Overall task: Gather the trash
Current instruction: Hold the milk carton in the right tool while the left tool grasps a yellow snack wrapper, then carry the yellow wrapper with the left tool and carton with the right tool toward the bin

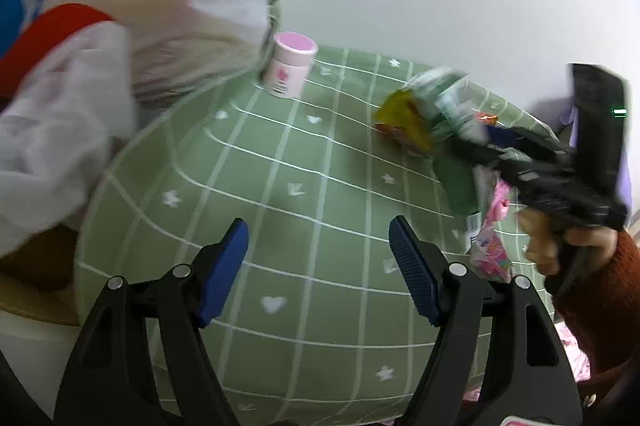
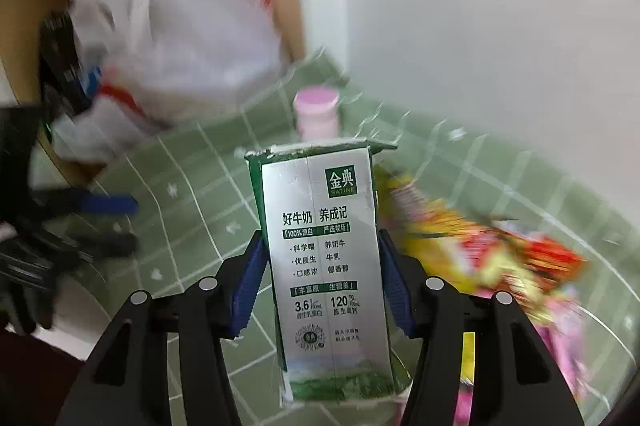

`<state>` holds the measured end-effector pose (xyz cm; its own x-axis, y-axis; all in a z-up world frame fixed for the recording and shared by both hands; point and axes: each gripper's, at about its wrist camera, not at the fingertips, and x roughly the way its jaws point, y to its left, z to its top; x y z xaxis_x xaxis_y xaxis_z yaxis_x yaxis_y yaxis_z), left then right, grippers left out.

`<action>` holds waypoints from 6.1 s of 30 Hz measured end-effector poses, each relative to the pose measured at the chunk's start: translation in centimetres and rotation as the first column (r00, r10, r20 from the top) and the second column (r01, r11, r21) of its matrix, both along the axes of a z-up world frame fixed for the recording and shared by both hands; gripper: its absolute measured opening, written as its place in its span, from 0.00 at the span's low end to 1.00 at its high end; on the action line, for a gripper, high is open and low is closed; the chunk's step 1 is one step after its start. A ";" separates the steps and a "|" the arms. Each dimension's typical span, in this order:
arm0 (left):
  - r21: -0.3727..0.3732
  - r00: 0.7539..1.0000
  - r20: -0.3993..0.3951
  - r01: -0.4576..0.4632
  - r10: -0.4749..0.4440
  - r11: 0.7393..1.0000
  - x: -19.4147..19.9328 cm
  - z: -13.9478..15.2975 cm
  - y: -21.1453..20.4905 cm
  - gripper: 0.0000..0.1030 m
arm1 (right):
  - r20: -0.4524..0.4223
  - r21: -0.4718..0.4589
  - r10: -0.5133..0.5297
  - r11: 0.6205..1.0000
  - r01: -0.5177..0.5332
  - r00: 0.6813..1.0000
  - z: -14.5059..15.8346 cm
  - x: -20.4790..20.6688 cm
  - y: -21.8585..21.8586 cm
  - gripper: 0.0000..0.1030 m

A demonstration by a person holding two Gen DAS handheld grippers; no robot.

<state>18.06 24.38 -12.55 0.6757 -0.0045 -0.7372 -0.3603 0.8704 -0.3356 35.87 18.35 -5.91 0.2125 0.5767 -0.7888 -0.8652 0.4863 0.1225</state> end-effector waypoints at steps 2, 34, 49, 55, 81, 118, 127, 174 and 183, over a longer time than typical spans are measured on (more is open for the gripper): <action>-0.006 1.000 0.005 0.024 -0.024 1.000 0.6 0.1 -0.9 0.67 | 0.008 0.031 -0.056 0.998 0.056 0.998 1.9 0.1 -2.2 0.50; -0.059 0.901 -0.051 0.429 -0.432 0.901 22.5 -3.2 -3.9 0.68 | -0.039 0.045 -0.650 0.757 0.652 0.759 5.0 -8.2 -25.2 0.50; -0.004 0.842 -0.089 0.534 -0.532 0.846 14.6 -3.0 -6.8 0.68 | -0.128 0.087 -0.637 0.756 0.648 0.760 3.6 -6.7 -24.1 0.50; 0.055 0.810 -0.208 0.569 -0.548 0.820 17.5 -4.9 -8.6 0.64 | -0.111 0.077 -0.618 0.775 0.627 0.778 3.7 -7.8 -23.7 0.50; -0.171 0.791 -0.165 0.566 -0.589 0.807 12.6 -3.9 -10.4 0.63 | -0.158 0.096 -0.639 0.749 0.655 0.753 2.3 -9.0 -25.4 0.50; 0.188 0.742 0.395 0.513 -0.542 0.838 16.1 19.1 -19.8 0.30 | 0.193 0.333 -0.678 0.725 0.603 0.709 18.4 -8.0 -30.8 0.50; 0.203 0.563 0.477 0.676 -0.674 0.708 18.7 21.7 -30.8 0.31 | 0.320 0.395 -0.770 0.638 0.661 0.553 23.9 -10.1 -39.2 0.50; 0.006 0.389 0.211 0.917 -0.897 0.399 24.2 5.6 -49.5 0.26 | 0.018 0.179 -0.924 0.379 0.908 0.383 8.5 -6.1 -50.7 0.49; -0.003 0.386 0.210 0.919 -0.898 0.394 24.1 6.2 -48.5 0.31 | -0.013 0.163 -0.931 0.358 0.919 0.365 8.5 -5.9 -50.9 0.49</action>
<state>42.11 -24.13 -6.36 0.3153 -0.7518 -0.5792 0.6876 0.6016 -0.4065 30.01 -32.60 2.61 0.7238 0.0646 -0.6870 0.1136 0.9708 0.2111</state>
